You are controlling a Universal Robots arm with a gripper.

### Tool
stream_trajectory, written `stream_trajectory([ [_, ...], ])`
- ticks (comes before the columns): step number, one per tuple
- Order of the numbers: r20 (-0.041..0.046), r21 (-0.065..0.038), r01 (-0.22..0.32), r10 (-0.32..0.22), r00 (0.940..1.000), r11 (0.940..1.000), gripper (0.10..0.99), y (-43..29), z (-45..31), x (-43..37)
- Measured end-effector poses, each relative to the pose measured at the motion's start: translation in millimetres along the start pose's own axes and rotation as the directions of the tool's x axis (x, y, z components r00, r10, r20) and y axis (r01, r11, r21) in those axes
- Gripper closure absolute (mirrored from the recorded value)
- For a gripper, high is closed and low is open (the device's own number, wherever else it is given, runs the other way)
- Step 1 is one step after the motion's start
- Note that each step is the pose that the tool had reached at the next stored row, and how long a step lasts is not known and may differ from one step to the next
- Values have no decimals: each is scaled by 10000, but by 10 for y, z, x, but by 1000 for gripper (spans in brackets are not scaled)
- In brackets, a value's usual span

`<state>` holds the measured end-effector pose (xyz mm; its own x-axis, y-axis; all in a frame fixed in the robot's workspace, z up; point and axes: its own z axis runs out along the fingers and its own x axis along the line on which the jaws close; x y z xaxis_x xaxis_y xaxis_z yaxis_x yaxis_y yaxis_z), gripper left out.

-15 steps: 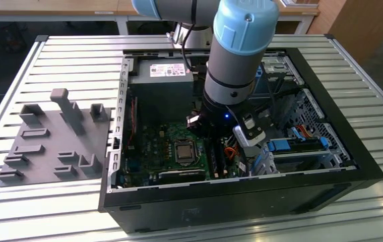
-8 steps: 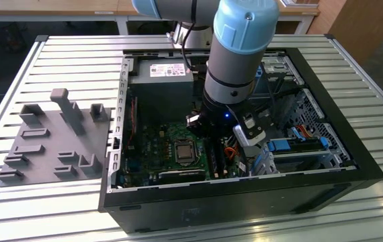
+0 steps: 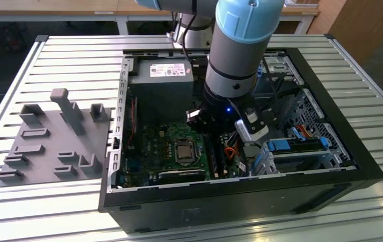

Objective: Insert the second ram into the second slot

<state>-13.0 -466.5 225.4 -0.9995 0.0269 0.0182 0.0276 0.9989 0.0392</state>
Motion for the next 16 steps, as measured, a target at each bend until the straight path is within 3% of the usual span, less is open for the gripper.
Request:
stream_trajectory([
  [4, -4, -2, 0, 0, 10000, 10000, 890, 1, -8, 0],
  [5, -4, -1, 0, 0, 10000, 10000, 965, 1, -8, 0],
  [16, -6, 6, -1, 1, 10000, 10000, 965, -3, 58, -3],
])
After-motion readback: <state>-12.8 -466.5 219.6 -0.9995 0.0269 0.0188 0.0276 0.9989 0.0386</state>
